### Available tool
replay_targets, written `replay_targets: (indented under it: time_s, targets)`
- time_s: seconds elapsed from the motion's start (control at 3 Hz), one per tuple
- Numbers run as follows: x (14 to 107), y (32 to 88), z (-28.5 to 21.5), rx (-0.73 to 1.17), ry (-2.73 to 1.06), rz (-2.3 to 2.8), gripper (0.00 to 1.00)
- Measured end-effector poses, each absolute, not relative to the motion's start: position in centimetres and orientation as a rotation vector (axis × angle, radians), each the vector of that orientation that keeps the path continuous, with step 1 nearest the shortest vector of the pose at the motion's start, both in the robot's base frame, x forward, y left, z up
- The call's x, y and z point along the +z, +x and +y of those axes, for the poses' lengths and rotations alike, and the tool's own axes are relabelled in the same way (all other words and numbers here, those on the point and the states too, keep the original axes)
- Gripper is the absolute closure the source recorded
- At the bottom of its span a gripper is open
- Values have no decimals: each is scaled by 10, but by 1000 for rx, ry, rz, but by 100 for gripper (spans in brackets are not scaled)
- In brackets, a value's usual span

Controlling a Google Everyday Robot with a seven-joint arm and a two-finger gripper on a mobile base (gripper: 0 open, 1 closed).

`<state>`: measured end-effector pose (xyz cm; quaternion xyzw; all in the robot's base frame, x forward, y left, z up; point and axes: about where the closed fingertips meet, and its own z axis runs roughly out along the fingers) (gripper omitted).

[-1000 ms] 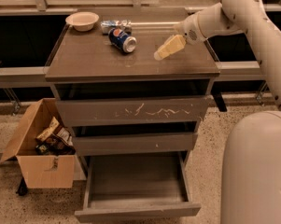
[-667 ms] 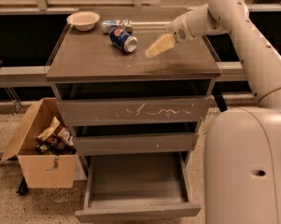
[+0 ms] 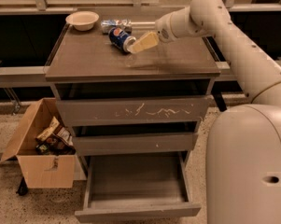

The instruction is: Place pepsi can into bottom drawer

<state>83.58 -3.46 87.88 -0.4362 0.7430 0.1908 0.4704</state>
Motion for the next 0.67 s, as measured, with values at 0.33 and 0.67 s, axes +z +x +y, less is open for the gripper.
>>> replay_targets:
  time_s: [0.33, 0.67]
  targets:
    - [854, 834, -12, 483, -1023, 1853, 0]
    - [839, 835, -4, 475, -985, 1877, 0]
